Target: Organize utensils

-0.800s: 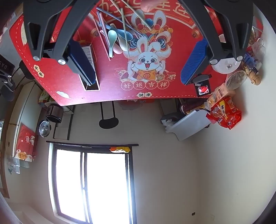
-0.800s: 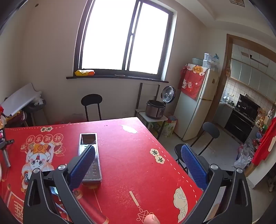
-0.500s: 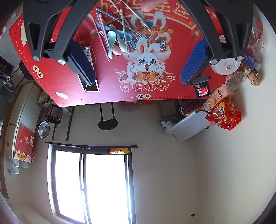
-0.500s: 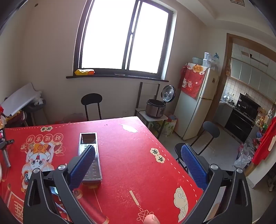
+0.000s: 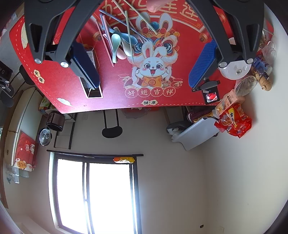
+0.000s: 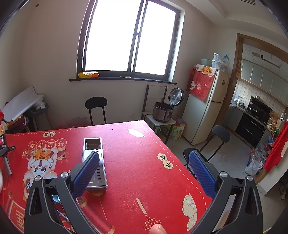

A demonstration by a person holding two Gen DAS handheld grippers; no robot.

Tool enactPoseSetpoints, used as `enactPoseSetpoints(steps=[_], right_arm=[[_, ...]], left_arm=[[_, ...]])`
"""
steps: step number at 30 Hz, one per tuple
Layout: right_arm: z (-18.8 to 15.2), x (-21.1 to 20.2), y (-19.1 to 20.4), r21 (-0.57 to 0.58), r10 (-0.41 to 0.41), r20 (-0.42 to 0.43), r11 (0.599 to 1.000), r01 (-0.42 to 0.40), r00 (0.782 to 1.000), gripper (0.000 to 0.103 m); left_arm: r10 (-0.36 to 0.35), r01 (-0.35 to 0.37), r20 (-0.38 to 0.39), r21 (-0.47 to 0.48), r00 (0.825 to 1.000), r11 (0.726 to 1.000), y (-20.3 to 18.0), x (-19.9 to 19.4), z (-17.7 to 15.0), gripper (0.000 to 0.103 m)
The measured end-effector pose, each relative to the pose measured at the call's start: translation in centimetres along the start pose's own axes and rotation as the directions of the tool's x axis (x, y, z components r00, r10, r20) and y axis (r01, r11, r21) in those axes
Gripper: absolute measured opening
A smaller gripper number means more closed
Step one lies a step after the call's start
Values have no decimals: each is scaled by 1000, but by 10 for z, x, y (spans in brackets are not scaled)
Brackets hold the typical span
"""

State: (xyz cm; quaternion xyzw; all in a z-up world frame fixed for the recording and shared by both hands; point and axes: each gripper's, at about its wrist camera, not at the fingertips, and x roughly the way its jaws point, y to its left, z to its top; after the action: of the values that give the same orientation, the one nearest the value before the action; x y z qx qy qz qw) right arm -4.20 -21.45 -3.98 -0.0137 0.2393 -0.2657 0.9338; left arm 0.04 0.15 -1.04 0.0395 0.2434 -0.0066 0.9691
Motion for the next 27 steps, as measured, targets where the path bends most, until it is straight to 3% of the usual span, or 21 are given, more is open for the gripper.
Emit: enactPoseSetpoints(steps=[27], right_arm=[[-2, 0, 1, 4, 4, -7, 1000, -4, 1000, 98]], left_arm=[[1, -1, -17, 9, 1000, 1000, -4, -1, 0, 97]])
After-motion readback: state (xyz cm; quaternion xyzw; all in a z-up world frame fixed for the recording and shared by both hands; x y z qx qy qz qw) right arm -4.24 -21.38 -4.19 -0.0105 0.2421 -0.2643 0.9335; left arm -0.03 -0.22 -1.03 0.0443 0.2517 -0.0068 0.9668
